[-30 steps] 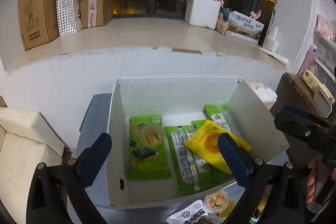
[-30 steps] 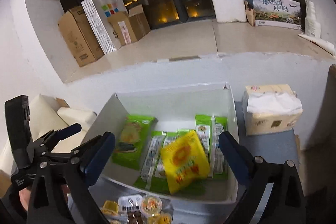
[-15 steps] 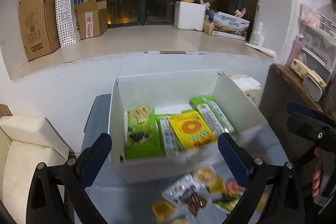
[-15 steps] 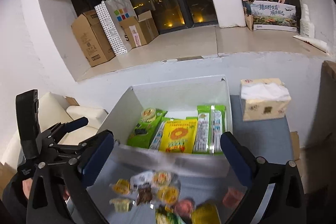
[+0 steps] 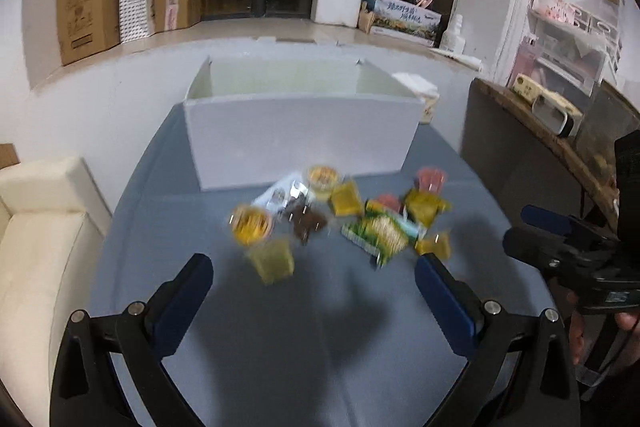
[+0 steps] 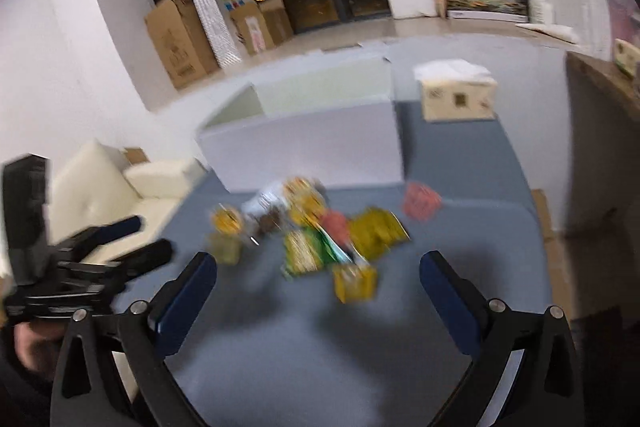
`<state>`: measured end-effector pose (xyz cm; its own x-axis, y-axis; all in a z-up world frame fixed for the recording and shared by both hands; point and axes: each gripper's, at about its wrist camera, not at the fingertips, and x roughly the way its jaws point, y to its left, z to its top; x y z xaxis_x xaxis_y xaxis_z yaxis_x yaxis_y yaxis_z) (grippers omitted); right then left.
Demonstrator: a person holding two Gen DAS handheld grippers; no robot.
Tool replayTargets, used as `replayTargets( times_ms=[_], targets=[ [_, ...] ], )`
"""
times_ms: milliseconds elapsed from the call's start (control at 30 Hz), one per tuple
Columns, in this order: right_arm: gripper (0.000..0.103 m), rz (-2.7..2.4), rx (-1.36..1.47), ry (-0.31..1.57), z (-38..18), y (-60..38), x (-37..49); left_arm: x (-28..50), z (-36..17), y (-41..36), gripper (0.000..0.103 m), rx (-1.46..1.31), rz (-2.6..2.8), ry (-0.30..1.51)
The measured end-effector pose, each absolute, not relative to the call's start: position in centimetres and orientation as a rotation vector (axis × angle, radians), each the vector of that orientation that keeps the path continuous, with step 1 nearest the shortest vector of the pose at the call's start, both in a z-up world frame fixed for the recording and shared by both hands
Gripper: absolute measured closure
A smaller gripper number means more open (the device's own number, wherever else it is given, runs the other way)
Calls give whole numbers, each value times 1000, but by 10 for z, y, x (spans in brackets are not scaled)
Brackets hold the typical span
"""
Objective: Organize snacks
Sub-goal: 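Grasp the yellow jelly cup with the right gripper, then grasp the clear jelly cup with the left gripper while the right gripper holds its cup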
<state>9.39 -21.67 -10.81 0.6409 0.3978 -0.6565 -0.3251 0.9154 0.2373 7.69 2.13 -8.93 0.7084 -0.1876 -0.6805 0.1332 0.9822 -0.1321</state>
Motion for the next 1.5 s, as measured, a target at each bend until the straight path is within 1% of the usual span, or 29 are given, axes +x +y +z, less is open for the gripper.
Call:
replayTargets(
  times_ms=[233,533,567,600,633,667,700,733,767,1000,1033,1233,1500],
  targets=[
    [0,383,83,820,-138,-208,106,51,-100,31,0,-78,-161,791],
    [1,365,67,891,-171,-194,139,46,-108,39,0,-86,-147,815],
    [4,357,56,897,-174,-192,143,46,-110,39,0,-88,-147,818],
    [12,352,45,903,-176,-191,146,46,-112,40,0,-90,-146,823],
    [19,349,31,917,-180,-189,149,47,-113,40,0,-90,-145,826],
    [36,345,16,937,-184,-187,152,48,-115,40,0,-91,-145,833],
    [45,333,-5,934,-186,-185,153,48,-117,40,0,-91,-149,837],
    [51,327,-24,927,-185,-184,153,49,-118,40,0,-89,-155,842],
    [54,325,-34,931,-185,-183,154,48,-118,39,0,-88,-162,843],
    [55,332,10,919,-181,-191,147,55,-122,39,0,-94,-151,856],
    [58,331,8,914,-179,-192,145,57,-123,40,0,-95,-149,861],
    [58,336,-21,883,-165,-190,134,67,-128,39,0,-99,-146,871],
    [58,322,-30,832,-143,-191,113,120,-147,46,0,-119,-102,899]
  ],
)
